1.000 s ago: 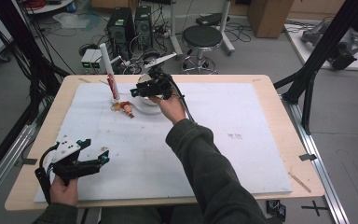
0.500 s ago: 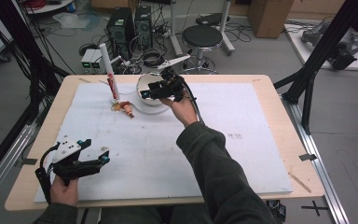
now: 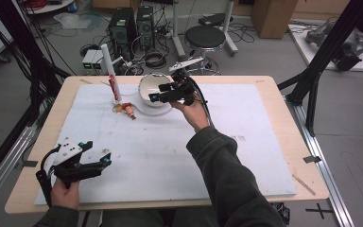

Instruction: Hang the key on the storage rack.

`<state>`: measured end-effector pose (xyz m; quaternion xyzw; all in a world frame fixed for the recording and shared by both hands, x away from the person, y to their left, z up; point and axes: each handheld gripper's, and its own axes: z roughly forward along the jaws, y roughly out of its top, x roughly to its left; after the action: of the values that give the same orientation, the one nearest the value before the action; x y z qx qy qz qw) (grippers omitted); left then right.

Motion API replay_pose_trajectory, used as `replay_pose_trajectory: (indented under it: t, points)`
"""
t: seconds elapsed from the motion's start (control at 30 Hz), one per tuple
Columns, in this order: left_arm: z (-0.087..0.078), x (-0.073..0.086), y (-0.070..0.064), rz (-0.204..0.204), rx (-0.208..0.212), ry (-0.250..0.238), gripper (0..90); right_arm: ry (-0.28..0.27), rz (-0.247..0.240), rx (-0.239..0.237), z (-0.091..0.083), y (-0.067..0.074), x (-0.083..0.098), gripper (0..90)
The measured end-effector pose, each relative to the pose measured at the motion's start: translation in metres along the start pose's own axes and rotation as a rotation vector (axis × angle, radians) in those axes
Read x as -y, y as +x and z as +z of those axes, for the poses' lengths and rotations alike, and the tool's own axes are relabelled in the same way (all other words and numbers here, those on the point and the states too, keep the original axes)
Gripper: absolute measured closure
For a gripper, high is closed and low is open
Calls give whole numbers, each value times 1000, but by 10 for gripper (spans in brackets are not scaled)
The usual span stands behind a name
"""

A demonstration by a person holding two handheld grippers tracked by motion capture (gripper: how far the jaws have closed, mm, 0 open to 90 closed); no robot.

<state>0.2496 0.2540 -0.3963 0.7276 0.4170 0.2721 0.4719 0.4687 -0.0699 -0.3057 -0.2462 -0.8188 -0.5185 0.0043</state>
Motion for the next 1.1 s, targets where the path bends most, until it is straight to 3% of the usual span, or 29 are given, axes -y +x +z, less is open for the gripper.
replay_pose_trajectory:
  t: [0.27, 0.7, 1.1]
  points:
    - [0, 0, 0, -3, -2, 0, 209, -1, -20, 20, -7, 3, 6, 216]
    - [1, 0, -2, -2, 3, 5, 210, -7, 8, 56, -26, 0, 24, 128]
    - [1, 0, -3, 2, 5, 6, 209, -7, 6, 91, -38, 1, 37, 114]
